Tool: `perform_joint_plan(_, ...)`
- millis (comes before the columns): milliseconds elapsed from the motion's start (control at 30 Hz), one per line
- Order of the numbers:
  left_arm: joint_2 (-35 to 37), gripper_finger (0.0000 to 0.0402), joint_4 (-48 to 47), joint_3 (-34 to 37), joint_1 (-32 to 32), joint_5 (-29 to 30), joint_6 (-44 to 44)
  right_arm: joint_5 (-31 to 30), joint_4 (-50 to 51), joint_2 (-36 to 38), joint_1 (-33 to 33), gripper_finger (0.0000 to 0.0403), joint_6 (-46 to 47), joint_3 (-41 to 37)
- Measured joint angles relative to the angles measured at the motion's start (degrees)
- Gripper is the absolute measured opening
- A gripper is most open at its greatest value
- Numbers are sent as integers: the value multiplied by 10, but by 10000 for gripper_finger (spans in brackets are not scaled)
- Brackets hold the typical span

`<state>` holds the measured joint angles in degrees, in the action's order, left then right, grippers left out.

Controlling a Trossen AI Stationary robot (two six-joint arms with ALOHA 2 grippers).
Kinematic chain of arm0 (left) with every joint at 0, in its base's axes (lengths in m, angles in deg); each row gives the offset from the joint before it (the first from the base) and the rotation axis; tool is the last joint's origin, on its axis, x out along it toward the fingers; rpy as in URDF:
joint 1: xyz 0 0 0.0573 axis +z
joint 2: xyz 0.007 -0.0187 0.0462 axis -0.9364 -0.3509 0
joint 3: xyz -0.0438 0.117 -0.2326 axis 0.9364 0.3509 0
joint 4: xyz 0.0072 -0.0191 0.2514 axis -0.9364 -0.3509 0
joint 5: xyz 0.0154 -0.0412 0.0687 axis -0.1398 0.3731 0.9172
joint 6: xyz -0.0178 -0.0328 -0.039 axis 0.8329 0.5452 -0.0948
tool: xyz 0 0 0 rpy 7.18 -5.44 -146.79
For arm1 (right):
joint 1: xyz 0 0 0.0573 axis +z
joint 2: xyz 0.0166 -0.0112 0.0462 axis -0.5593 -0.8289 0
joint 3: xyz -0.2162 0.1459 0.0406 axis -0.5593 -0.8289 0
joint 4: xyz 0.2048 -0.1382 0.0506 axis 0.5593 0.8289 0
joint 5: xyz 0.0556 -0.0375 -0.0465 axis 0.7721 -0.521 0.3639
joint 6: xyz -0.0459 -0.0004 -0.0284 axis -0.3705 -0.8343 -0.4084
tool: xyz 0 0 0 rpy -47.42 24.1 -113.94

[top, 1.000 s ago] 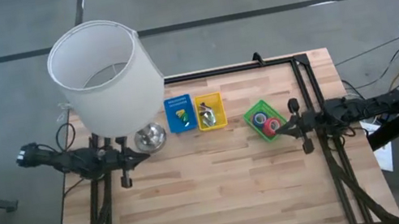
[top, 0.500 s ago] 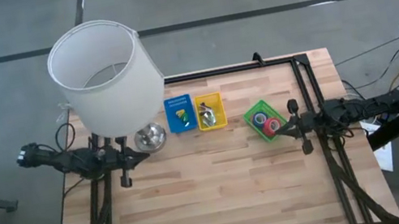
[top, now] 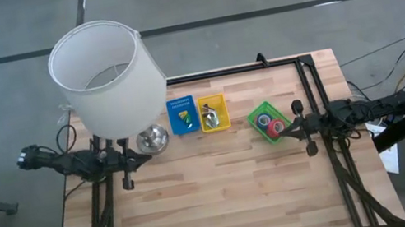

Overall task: Pick and place Stapler, Stapler remover, tape
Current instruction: Return to Home Position

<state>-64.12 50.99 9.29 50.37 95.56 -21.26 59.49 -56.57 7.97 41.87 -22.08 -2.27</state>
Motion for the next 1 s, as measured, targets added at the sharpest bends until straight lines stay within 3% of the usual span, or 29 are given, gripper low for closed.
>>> perform_joint_plan(233,0,14,1,0,0,0,0,7,-109,0,0,8,-21,-37)
perform_joint_plan(1000,0,14,1,-2,0,0,0,31,-107,-12,0,8,-17,-39)
